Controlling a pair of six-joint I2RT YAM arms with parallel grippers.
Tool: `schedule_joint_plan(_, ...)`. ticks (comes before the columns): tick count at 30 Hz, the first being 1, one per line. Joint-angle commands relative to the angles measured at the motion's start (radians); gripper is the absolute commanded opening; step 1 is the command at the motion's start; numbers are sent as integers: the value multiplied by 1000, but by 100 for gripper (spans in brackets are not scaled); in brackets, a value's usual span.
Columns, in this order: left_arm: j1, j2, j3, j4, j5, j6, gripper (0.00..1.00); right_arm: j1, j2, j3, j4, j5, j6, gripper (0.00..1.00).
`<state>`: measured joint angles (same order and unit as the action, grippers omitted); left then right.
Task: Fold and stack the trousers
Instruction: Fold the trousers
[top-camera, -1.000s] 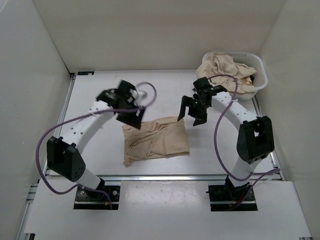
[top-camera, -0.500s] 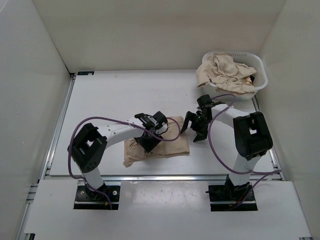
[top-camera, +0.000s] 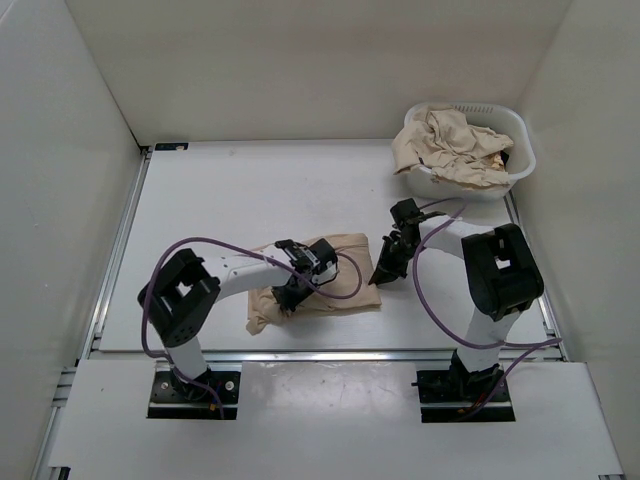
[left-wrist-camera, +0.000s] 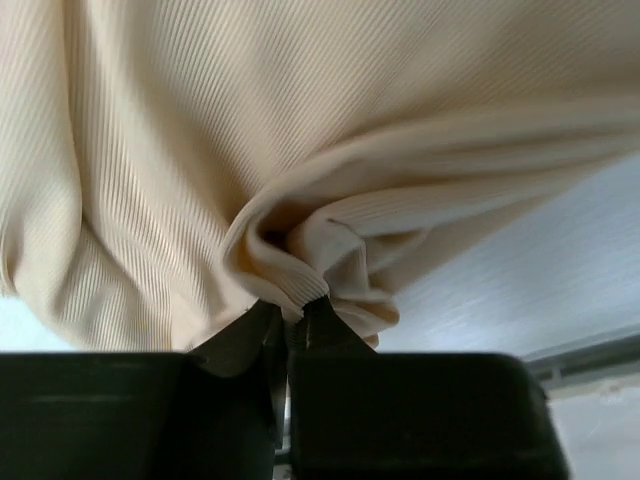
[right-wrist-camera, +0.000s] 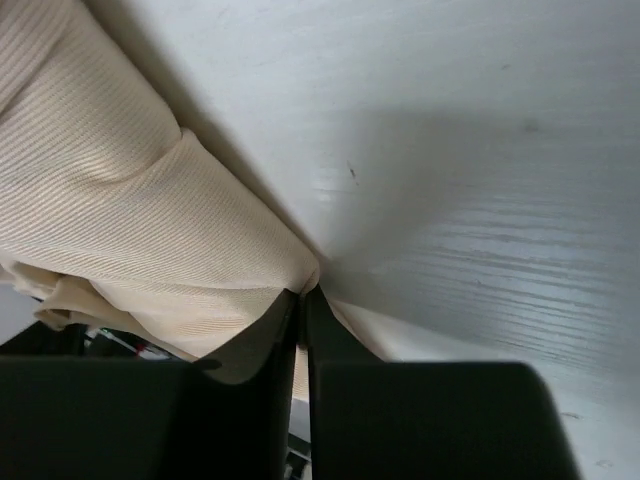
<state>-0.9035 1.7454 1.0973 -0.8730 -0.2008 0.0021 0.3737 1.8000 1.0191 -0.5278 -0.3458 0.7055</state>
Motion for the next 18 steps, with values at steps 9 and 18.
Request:
schedule_joint_plan(9, -2, -385, -194, -211, 43, -2, 14, -1, 9, -22, -51, 56, -34, 0)
schedule_joint_plan(18, -2, -417, -231, -230, 149, -2, 69, -1, 9, -31, -32, 7, -46, 18)
